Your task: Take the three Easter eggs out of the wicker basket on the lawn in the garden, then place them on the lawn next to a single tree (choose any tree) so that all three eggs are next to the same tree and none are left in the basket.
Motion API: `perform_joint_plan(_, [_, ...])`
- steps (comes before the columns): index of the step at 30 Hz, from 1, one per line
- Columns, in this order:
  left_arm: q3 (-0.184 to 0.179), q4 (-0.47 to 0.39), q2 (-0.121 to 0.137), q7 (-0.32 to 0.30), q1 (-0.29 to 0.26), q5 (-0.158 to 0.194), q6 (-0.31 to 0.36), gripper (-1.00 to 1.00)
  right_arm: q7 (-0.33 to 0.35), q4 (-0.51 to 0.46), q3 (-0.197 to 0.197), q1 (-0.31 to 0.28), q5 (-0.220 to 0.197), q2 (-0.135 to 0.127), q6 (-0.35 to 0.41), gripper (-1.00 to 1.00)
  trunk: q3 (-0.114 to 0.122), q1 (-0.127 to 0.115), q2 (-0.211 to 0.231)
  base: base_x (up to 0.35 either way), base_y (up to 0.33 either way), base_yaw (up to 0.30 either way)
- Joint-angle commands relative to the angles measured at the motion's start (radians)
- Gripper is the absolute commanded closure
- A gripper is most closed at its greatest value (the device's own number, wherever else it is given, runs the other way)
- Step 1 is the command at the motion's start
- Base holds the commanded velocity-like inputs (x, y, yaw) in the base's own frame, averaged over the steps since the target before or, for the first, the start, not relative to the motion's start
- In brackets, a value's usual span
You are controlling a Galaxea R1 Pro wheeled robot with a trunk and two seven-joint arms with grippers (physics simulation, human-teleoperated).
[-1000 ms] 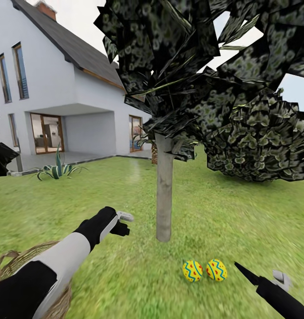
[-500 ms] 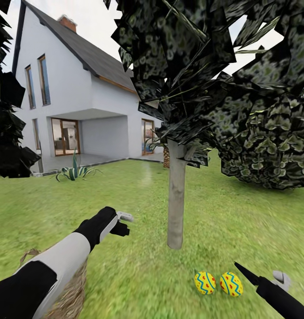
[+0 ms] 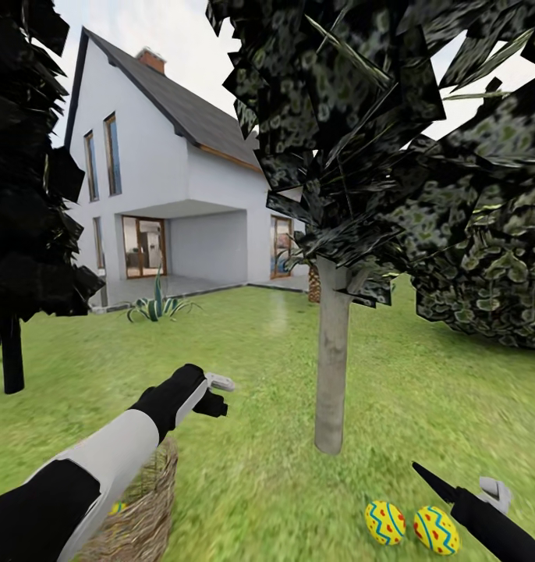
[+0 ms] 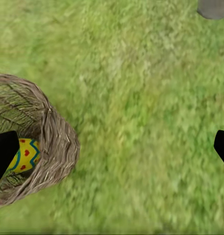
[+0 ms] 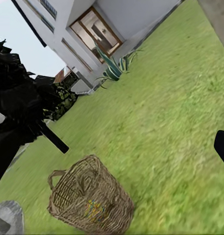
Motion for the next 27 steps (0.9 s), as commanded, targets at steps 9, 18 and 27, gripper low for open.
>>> perform_joint_plan(9, [-0.006, -0.001, 0.001, 0.004, -0.001, 0.007, 0.003, -1.0, 0.001, 0.0, 0.034, 0.0, -0.005, -0.001, 0.006, -1.0, 0.039, -0.035, 0.063, 0.0, 0.0, 0.2])
perform_joint_plan(18, [-0.007, -0.001, 0.001, 0.004, -0.001, 0.007, 0.003, -1.0, 0.001, 0.0, 0.041, 0.0, -0.005, -0.001, 0.005, -1.0, 0.079, -0.069, 0.126, 0.0, 0.0, 0.2])
perform_joint_plan(27, [-0.007, -0.001, 0.001, 0.004, -0.001, 0.007, 0.003, -1.0, -0.017, -0.001, 0.042, 0.0, -0.013, -0.001, 0.001, -1.0, 0.115, -0.104, 0.189, 0.0, 0.0, 0.131])
